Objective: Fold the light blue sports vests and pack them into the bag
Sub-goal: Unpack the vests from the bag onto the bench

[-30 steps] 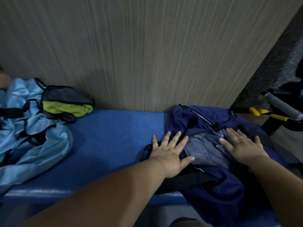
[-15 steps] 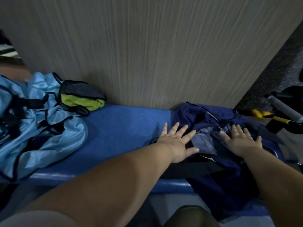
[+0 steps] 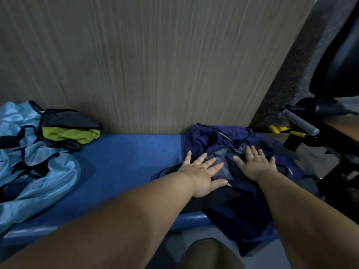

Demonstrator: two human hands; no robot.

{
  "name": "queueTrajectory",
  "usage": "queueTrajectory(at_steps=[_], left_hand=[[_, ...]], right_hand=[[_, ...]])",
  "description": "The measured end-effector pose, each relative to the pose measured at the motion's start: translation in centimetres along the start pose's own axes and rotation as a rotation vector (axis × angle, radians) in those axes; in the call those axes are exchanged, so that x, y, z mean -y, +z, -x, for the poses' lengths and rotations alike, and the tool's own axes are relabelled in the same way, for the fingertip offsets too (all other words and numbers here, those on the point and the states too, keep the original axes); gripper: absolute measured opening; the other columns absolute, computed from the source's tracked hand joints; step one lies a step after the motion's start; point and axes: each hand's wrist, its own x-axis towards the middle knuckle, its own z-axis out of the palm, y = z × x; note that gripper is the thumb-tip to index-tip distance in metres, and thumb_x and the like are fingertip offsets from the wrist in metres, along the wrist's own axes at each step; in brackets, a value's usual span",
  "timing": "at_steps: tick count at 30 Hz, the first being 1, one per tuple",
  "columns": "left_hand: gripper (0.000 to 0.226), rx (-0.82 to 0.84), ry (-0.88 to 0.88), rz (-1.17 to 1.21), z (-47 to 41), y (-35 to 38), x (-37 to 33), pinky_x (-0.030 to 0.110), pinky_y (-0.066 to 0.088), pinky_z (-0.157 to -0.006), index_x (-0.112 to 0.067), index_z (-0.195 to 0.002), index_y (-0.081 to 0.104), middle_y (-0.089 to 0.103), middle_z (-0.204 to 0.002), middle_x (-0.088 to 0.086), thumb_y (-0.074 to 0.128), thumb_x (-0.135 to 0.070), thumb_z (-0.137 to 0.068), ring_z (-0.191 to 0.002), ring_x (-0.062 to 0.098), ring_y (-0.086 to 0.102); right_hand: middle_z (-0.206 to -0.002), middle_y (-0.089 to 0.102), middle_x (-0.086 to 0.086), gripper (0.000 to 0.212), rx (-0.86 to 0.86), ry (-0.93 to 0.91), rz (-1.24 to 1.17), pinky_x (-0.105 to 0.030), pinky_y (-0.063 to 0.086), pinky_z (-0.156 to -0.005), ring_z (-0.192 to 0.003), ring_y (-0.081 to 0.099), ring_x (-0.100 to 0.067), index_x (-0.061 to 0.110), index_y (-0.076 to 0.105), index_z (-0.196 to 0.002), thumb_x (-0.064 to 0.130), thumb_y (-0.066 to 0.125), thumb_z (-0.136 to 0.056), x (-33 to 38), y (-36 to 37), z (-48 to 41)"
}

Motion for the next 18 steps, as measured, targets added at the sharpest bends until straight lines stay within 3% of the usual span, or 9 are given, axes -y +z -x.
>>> queueTrajectory(at_steps=[6, 12, 18], left_hand=[[0.068, 0.082, -0.023, 0.004, -0.2, 0.9, 0.0, 0.053, -0.019, -0.114, -0.038, -0.153, -0.005, -0.016, -0.161, -0.011, 0.012, -0.068, -0.094, -0.147, 0.014, -0.019], [0.065, 0.008, -0.006, 0.037, 1.0, 0.0, 1.0, 0.057, -0.022, -0.112, -0.042, -0.152, -0.005, -0.014, -0.16, -0.015, 0.014, -0.067, -0.095, -0.145, 0.015, -0.026], [0.064, -0.132, -0.165, 0.08, 6.0, 0.3, 6.0, 0.058, -0.019, -0.113, -0.044, -0.151, -0.008, -0.016, -0.16, -0.015, 0.015, -0.066, -0.095, -0.144, 0.016, -0.028]], right_hand=[[-0.165, -0.01, 0.004, 0.085, -0.002, -0.017, -0.016, -0.053, -0.003, -0.12, -0.152, -0.008, -0.02, 0.024, -0.005, -0.157, 0.074, 0.016, -0.092, -0.5, 0.6, 0.3], [-0.165, -0.009, 0.006, 0.083, 0.021, 0.017, -0.02, -0.054, -0.002, -0.12, -0.152, -0.007, -0.019, 0.025, -0.003, -0.158, 0.074, 0.014, -0.093, -0.5, -1.1, 0.3], [-0.166, -0.002, -0.001, 0.082, -0.25, 0.011, -0.023, -0.058, 0.003, -0.119, -0.152, -0.004, -0.023, 0.018, -0.003, -0.158, 0.07, 0.007, -0.094, 3.4, -5.5, 2.7]])
